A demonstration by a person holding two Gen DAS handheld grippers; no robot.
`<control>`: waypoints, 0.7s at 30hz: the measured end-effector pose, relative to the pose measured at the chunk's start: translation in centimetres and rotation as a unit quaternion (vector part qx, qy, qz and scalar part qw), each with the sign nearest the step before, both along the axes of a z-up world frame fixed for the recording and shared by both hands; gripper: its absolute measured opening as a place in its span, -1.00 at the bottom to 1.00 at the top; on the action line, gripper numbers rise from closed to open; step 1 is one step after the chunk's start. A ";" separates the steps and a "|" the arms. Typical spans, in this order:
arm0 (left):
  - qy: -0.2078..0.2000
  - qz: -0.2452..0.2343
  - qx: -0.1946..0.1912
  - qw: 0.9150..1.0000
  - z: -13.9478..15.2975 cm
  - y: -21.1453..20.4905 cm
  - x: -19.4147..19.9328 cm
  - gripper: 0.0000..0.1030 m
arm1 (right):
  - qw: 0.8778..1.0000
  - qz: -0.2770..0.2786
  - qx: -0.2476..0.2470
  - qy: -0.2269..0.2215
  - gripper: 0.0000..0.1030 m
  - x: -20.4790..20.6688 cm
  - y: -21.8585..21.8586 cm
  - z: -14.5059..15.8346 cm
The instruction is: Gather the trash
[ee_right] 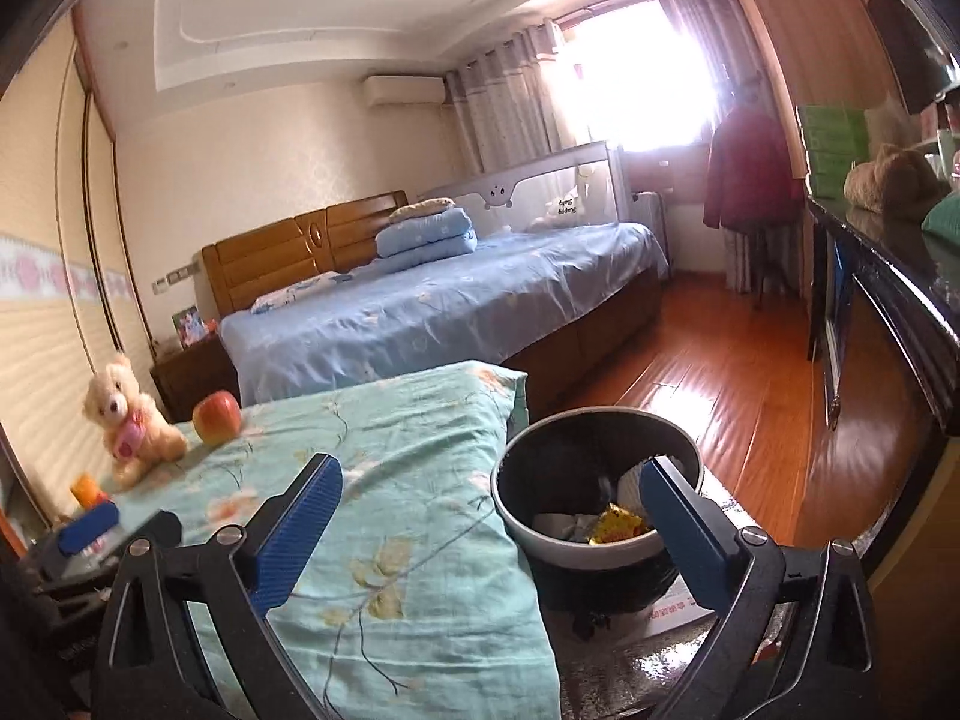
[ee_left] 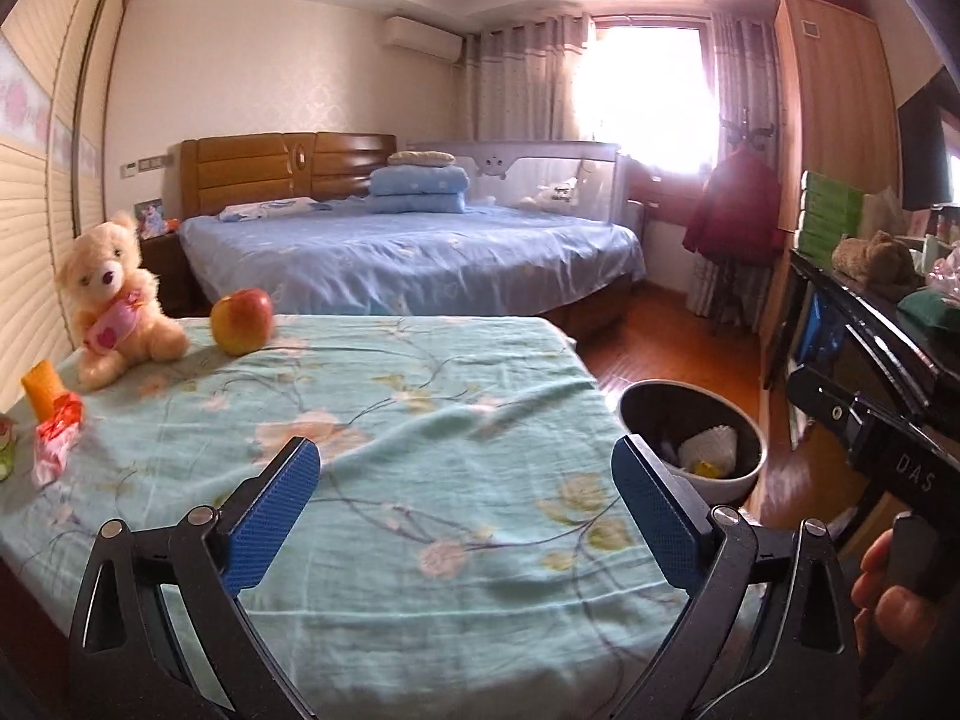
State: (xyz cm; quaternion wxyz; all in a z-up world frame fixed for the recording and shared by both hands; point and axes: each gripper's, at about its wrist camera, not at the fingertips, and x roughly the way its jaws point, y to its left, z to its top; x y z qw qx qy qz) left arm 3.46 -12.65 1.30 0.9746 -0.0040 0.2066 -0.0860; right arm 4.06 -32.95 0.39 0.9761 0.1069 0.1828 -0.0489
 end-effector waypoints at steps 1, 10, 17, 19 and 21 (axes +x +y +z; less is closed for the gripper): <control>-0.001 0.004 0.004 1.000 -0.2 0.1 -0.1 0.94 | 1.000 0.001 0.000 0.001 0.95 0.0 0.2 -0.3; -0.015 0.029 0.028 0.999 -0.7 1.3 -1.3 0.94 | 0.999 0.012 -0.041 0.008 0.95 -0.3 2.6 -1.8; -0.018 0.046 0.027 0.998 -0.3 2.1 -1.5 0.95 | 0.998 0.025 -0.062 0.007 0.98 -0.4 4.1 -1.9; -0.016 0.051 0.027 0.998 -0.3 2.4 -1.5 0.95 | 0.997 0.027 -0.066 0.009 0.98 -0.3 4.3 -1.8; -0.016 0.053 0.026 0.998 -0.4 2.6 -1.5 0.95 | 0.997 0.029 -0.069 0.012 0.99 0.0 4.6 -1.9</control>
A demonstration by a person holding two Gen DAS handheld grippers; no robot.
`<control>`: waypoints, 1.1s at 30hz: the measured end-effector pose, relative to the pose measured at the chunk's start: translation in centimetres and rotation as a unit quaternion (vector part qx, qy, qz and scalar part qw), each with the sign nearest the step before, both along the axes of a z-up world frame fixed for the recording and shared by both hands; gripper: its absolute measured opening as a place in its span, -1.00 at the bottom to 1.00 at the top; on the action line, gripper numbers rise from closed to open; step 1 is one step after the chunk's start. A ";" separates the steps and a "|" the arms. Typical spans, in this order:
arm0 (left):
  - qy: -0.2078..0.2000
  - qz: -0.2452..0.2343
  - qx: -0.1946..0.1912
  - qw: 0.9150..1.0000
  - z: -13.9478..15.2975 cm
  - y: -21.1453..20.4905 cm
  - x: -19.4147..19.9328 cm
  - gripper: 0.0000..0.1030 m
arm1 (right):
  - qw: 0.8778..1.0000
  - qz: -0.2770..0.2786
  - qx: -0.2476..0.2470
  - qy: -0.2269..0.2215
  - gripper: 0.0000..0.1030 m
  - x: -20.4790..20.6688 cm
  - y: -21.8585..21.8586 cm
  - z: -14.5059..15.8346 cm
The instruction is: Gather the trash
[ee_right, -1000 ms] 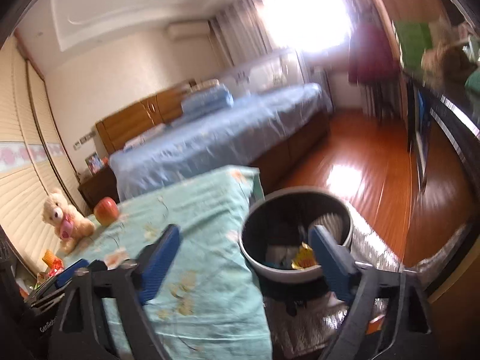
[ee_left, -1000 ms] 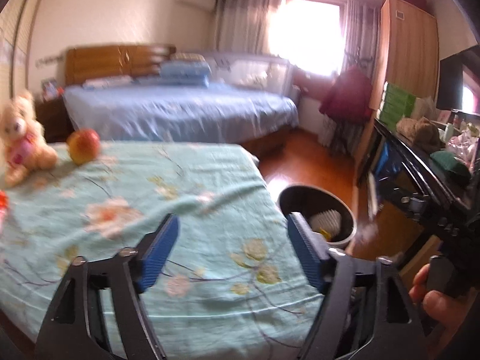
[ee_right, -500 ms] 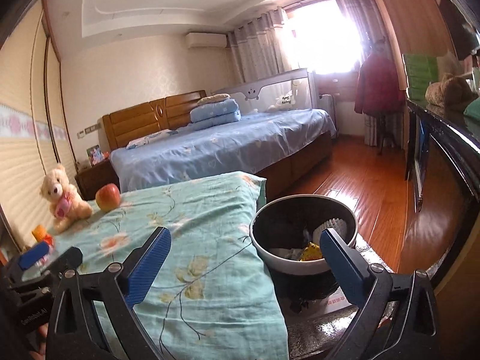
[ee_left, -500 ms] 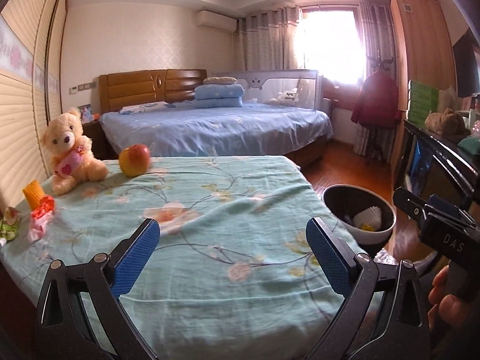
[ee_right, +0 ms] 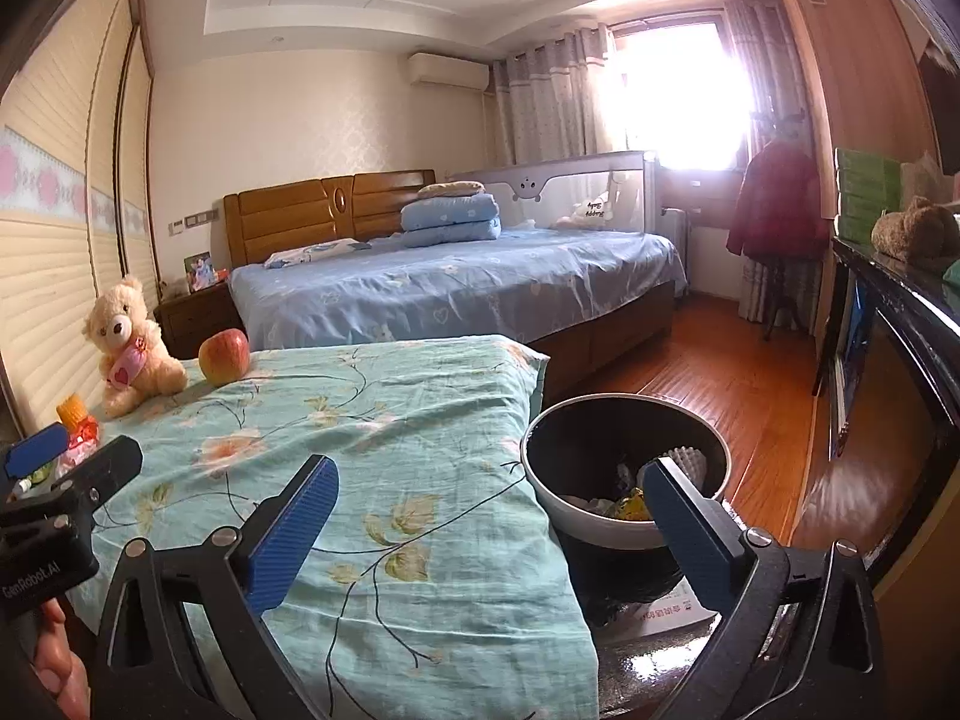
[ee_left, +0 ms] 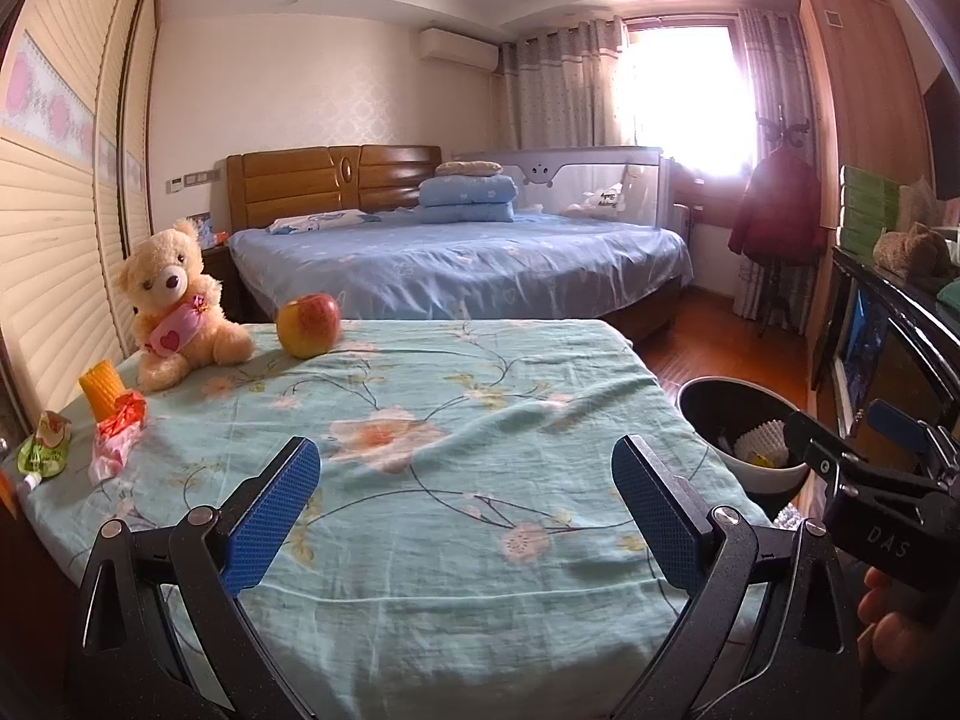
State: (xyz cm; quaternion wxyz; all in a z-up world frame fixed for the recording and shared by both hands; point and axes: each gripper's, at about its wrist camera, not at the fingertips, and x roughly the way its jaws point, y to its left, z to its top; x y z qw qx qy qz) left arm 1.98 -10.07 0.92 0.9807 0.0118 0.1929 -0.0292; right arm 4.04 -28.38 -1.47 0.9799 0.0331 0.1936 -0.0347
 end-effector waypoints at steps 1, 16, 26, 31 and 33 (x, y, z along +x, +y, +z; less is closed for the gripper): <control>0.000 0.002 0.000 1.000 0.0 0.1 0.0 0.95 | 1.000 0.001 -0.001 0.001 0.99 0.0 0.1 0.0; 0.002 0.009 0.000 1.000 0.0 0.6 -0.2 0.95 | 1.000 0.010 -0.002 -0.002 0.99 -0.1 0.7 0.2; 0.000 0.012 0.002 1.000 0.0 0.6 -0.4 0.95 | 1.000 0.010 -0.001 -0.002 0.99 -0.1 0.9 0.2; 0.000 0.011 0.003 1.000 0.0 0.6 -0.4 0.95 | 1.000 0.011 0.002 -0.001 0.99 -0.2 1.0 0.3; 0.001 0.011 0.002 1.000 0.0 0.6 -0.4 0.95 | 1.000 0.012 0.002 -0.001 0.99 -0.2 1.0 0.3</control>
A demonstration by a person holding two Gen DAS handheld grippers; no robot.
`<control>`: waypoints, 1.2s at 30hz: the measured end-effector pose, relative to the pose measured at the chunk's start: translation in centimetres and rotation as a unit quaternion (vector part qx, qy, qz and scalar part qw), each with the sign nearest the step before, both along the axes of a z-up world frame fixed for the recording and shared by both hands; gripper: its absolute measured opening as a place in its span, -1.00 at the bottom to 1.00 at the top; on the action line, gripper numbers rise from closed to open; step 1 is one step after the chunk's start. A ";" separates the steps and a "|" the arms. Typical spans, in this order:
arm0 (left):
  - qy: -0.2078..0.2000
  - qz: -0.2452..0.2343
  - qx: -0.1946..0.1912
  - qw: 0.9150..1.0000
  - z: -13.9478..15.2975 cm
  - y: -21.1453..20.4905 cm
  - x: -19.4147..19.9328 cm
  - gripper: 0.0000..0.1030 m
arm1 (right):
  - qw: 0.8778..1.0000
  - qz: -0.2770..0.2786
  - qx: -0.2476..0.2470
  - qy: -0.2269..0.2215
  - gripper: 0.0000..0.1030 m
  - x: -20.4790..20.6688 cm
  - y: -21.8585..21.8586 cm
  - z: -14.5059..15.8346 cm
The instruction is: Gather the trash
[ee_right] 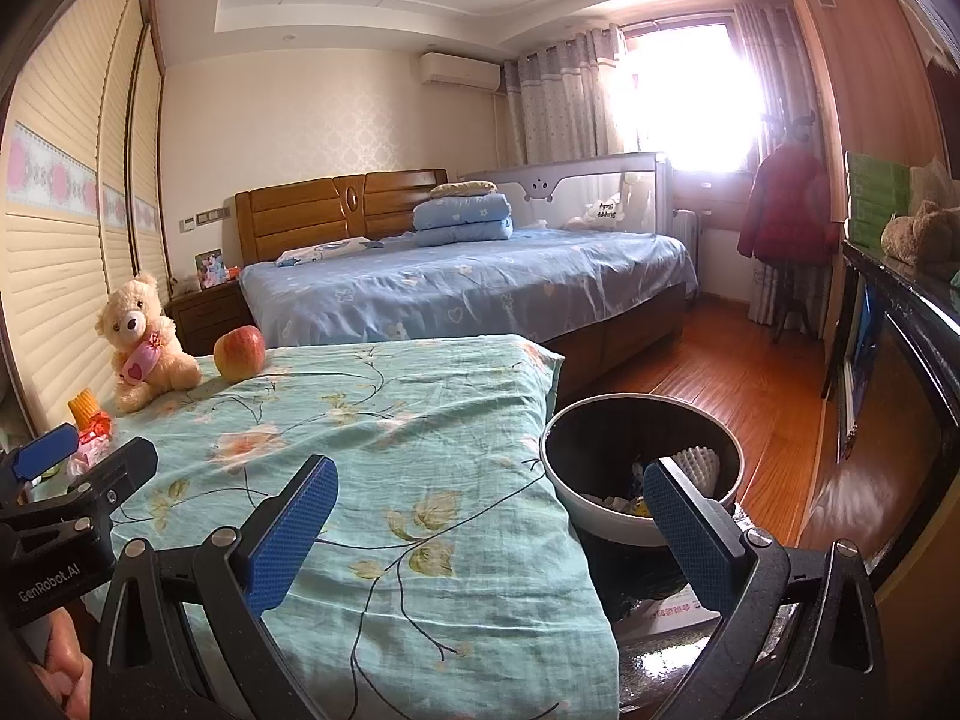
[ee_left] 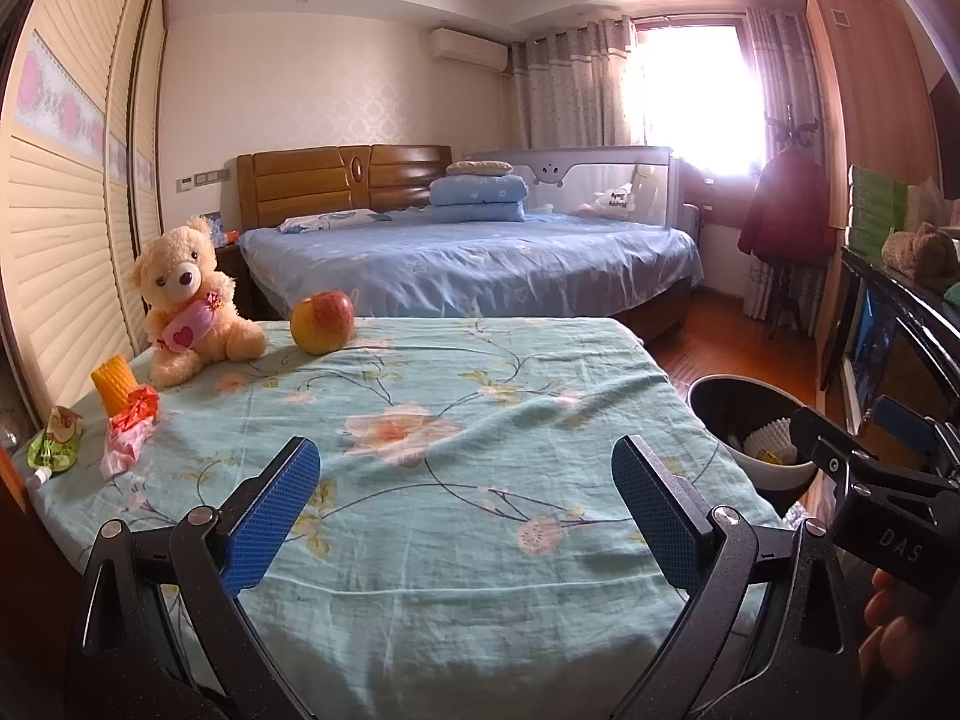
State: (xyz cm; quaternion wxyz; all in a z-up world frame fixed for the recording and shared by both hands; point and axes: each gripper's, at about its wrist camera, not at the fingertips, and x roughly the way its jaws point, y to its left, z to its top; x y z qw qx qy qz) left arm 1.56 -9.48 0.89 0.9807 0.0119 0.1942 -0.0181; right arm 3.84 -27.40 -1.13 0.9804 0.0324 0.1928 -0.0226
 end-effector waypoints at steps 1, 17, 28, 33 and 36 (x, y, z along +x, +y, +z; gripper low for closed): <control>0.001 -0.001 -0.001 1.000 0.0 0.0 0.0 0.95 | 1.000 0.000 0.000 0.000 0.99 0.0 0.0 0.1; 0.005 -0.004 -0.001 1.000 -0.1 -0.1 0.1 0.95 | 1.000 0.000 0.002 0.000 0.99 -0.1 0.0 0.1; 0.008 -0.006 0.000 1.000 -0.2 -0.1 0.3 0.95 | 1.000 0.000 0.002 0.000 0.99 -0.1 0.0 0.1; 0.008 -0.005 0.000 1.000 -0.3 0.0 0.3 0.95 | 1.000 0.000 0.004 0.000 0.99 -0.1 0.0 0.1; 0.009 -0.006 0.000 1.000 -0.3 0.0 0.3 0.95 | 1.000 0.000 0.006 0.001 0.99 -0.2 0.2 0.0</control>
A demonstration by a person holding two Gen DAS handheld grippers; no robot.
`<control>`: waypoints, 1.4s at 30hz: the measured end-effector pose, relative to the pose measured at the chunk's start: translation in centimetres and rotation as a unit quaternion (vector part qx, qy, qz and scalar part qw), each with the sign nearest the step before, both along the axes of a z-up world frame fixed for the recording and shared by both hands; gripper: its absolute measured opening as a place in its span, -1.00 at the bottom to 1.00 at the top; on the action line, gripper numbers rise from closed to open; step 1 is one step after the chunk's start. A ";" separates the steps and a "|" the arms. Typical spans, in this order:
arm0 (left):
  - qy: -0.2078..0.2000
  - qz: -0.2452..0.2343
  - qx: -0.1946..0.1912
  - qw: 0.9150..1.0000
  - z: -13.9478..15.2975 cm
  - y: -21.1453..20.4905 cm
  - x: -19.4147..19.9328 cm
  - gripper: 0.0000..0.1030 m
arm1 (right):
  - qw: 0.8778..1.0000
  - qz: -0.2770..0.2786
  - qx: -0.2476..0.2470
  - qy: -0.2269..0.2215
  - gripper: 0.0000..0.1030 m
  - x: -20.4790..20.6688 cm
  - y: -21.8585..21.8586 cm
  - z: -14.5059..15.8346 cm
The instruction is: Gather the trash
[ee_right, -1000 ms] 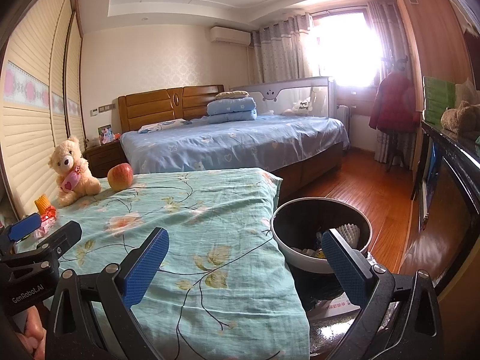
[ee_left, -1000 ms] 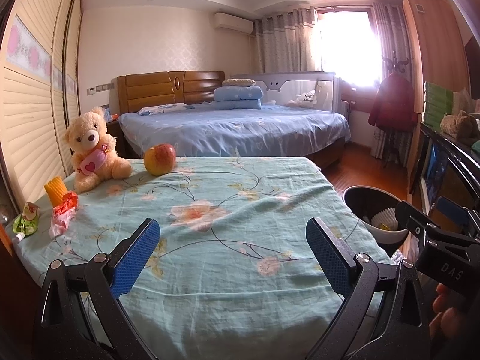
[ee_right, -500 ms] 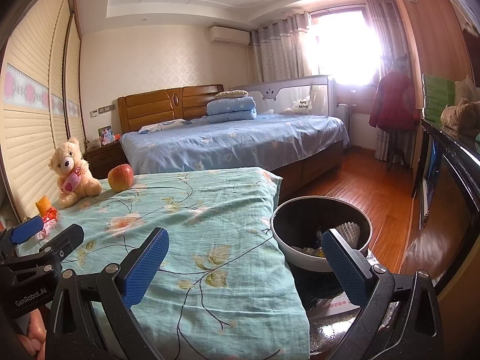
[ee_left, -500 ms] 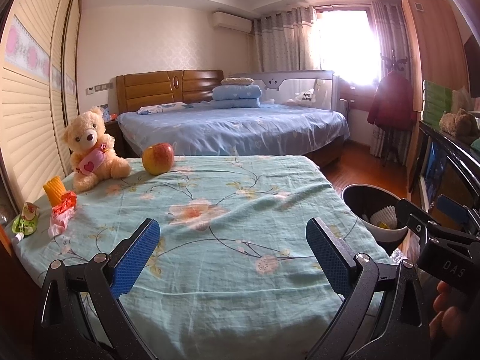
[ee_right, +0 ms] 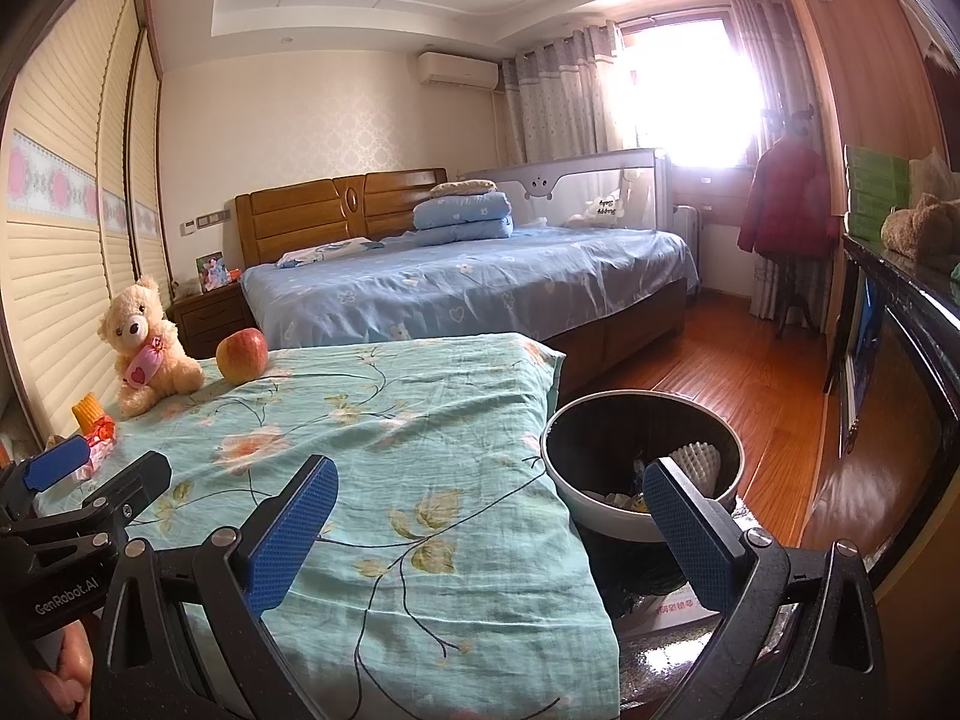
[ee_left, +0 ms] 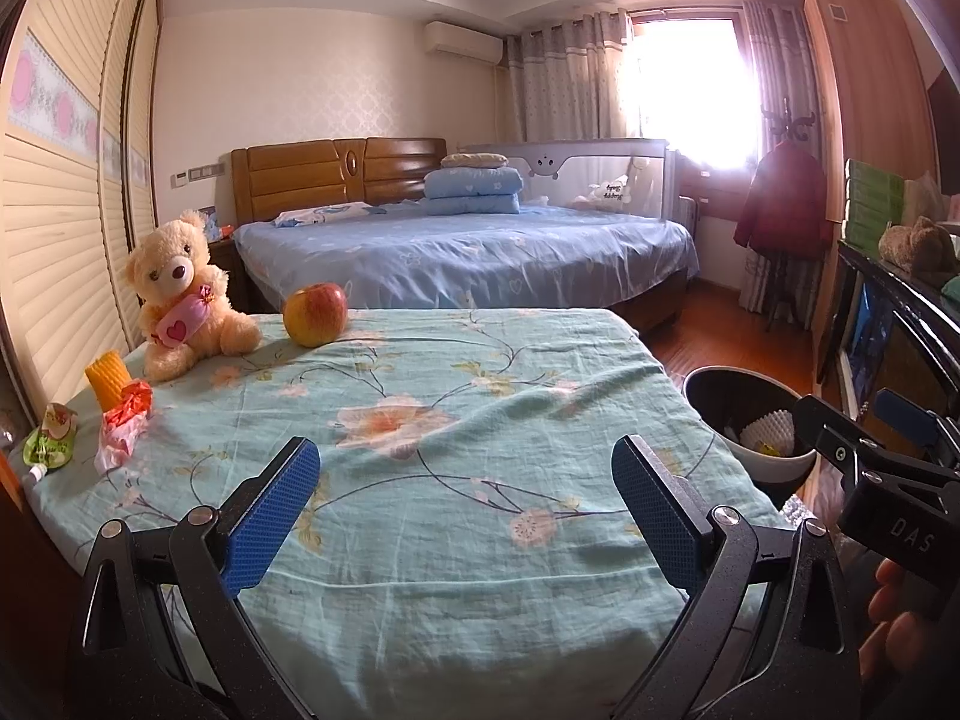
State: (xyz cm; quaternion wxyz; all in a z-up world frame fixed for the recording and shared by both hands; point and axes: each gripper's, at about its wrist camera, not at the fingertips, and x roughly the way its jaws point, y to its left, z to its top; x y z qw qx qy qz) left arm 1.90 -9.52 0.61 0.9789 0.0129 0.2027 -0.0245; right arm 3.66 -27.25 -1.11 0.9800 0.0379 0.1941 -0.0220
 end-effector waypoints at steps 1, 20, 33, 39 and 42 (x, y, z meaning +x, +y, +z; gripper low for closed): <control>0.000 0.000 0.000 1.000 0.0 0.0 0.0 0.95 | 1.000 0.000 0.000 0.000 0.99 0.0 0.0 0.0; 0.004 -0.005 0.003 1.000 -0.3 -0.2 0.2 0.95 | 1.000 0.001 0.003 0.002 0.99 0.0 0.1 -0.1; 0.013 -0.011 0.004 1.000 -0.7 -0.2 0.8 0.95 | 1.000 0.002 0.009 0.007 0.99 0.1 0.3 -0.3; 0.015 -0.013 0.004 1.000 -0.8 -0.1 0.9 0.95 | 1.000 0.003 0.013 0.013 0.99 0.4 0.4 -0.5; 0.014 -0.014 0.006 1.000 -0.8 -0.2 0.9 0.95 | 1.000 0.003 0.013 0.013 0.99 0.5 0.2 -0.5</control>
